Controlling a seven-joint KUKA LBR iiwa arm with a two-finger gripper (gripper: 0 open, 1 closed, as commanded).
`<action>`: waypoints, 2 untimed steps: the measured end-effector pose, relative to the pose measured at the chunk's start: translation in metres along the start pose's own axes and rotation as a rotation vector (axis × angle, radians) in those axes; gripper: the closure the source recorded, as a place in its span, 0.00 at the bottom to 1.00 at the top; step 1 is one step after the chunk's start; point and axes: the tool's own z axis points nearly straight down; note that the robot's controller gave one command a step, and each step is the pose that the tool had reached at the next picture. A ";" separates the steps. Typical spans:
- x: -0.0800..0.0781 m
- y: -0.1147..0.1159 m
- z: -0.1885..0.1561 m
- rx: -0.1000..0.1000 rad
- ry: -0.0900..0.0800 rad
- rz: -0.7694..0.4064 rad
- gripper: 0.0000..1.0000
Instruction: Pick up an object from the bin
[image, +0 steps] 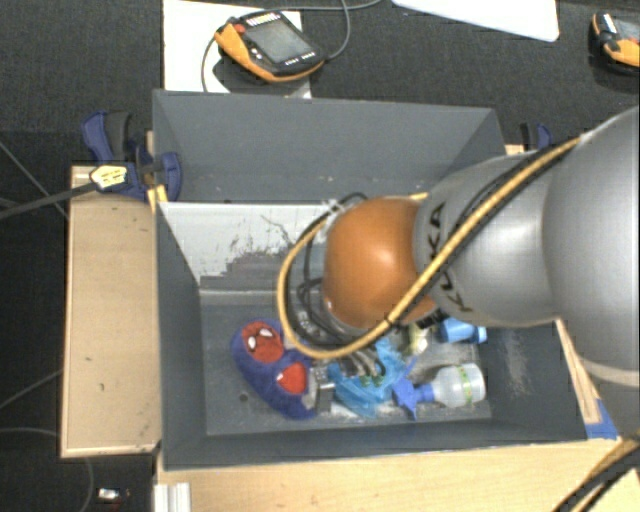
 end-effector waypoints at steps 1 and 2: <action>0.003 0.000 0.039 0.000 0.001 -0.092 0.00; 0.009 0.002 0.050 -0.003 -0.005 0.118 0.00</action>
Offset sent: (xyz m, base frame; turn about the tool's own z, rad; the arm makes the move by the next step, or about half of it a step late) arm -0.0137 0.0001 -0.0575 0.1352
